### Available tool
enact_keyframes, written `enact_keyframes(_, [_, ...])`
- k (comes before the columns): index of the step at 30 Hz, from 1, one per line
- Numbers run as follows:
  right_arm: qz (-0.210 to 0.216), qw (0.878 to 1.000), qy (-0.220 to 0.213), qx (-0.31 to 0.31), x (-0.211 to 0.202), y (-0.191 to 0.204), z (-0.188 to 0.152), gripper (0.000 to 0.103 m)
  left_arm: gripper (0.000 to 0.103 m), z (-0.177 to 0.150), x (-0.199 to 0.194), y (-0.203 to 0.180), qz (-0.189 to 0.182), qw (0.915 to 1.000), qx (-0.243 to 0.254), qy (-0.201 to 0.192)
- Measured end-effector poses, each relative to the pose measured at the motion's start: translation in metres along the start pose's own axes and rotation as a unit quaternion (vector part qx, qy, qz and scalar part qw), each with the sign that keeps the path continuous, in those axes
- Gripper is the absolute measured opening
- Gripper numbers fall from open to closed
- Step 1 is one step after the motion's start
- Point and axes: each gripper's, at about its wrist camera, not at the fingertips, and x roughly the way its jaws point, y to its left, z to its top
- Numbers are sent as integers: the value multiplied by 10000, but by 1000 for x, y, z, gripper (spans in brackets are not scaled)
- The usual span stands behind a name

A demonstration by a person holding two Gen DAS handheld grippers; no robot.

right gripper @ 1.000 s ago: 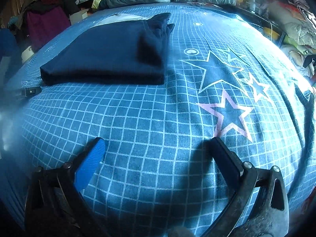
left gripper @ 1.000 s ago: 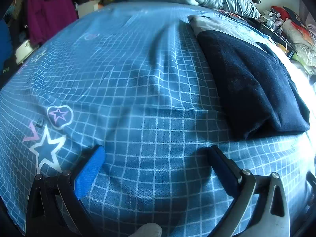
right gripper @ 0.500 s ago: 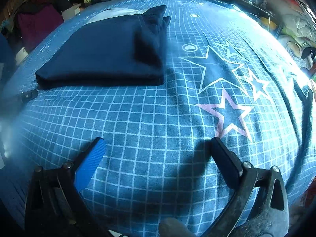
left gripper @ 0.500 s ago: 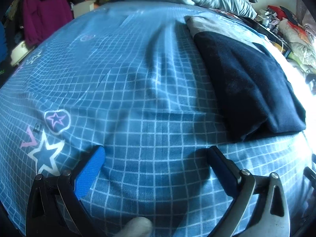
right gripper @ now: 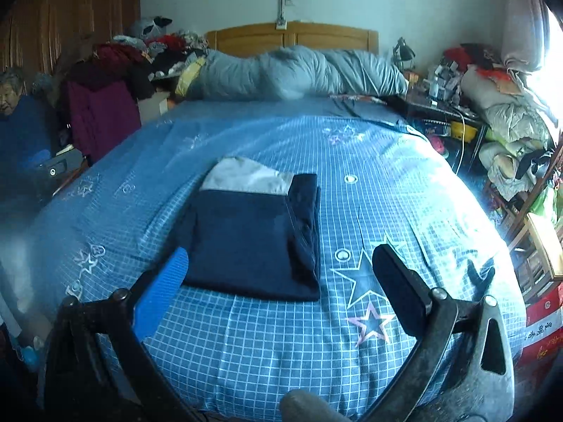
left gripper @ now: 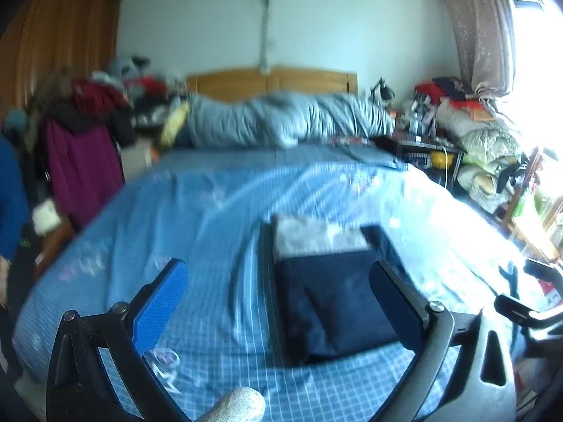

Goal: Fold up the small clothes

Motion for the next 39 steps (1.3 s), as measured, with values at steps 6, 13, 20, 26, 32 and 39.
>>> enact_keyframes(6, [166, 9995, -252, 61, -13, 6, 19, 103, 103, 29, -39, -9, -36, 9992, -52, -407])
enact_keyframes(13, [207, 9994, -193, 198, -16, 4, 18, 103, 103, 39, -51, -9, -68, 9993, -155, -336])
enact_keyframes(20, [-426, 9949, -914, -61, -57, 13, 29, 103, 103, 38, -70, -21, 15, 9985, -39, -542])
enact_keyframes(26, [-26, 9979, -650, 5, -54, 15, 41, 103, 103, 43, -86, -28, 11, 9965, 69, -835])
enact_keyframes(32, [-56, 9989, -127, 443, -27, 2, 29, 103, 103, 40, -79, -33, -74, 9983, 112, -569])
enact_keyframes(39, [-48, 9985, 186, 504, -19, -1, 21, 103, 103, 33, -67, -32, -102, 9994, 38, -328])
